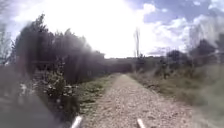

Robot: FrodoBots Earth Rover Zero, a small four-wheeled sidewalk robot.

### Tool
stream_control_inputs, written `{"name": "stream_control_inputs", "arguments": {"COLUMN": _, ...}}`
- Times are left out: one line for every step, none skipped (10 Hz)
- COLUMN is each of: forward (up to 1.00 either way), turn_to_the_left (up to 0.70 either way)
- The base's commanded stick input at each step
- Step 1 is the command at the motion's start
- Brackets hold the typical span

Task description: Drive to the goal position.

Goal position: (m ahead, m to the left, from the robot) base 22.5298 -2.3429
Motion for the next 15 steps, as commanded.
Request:
{"name": "stream_control_inputs", "arguments": {"forward": 0.85, "turn_to_the_left": -0.34}}
{"name": "stream_control_inputs", "arguments": {"forward": 0.85, "turn_to_the_left": -0.34}}
{"name": "stream_control_inputs", "arguments": {"forward": 0.85, "turn_to_the_left": -0.17}}
{"name": "stream_control_inputs", "arguments": {"forward": 0.85, "turn_to_the_left": 0.0}}
{"name": "stream_control_inputs", "arguments": {"forward": 0.85, "turn_to_the_left": 0.0}}
{"name": "stream_control_inputs", "arguments": {"forward": 0.85, "turn_to_the_left": 0.0}}
{"name": "stream_control_inputs", "arguments": {"forward": 0.85, "turn_to_the_left": 0.0}}
{"name": "stream_control_inputs", "arguments": {"forward": 0.85, "turn_to_the_left": 0.0}}
{"name": "stream_control_inputs", "arguments": {"forward": 0.85, "turn_to_the_left": 0.0}}
{"name": "stream_control_inputs", "arguments": {"forward": 0.85, "turn_to_the_left": 0.0}}
{"name": "stream_control_inputs", "arguments": {"forward": 0.85, "turn_to_the_left": 0.0}}
{"name": "stream_control_inputs", "arguments": {"forward": 0.85, "turn_to_the_left": 0.0}}
{"name": "stream_control_inputs", "arguments": {"forward": 0.85, "turn_to_the_left": 0.0}}
{"name": "stream_control_inputs", "arguments": {"forward": 0.85, "turn_to_the_left": 0.0}}
{"name": "stream_control_inputs", "arguments": {"forward": 0.85, "turn_to_the_left": 0.0}}
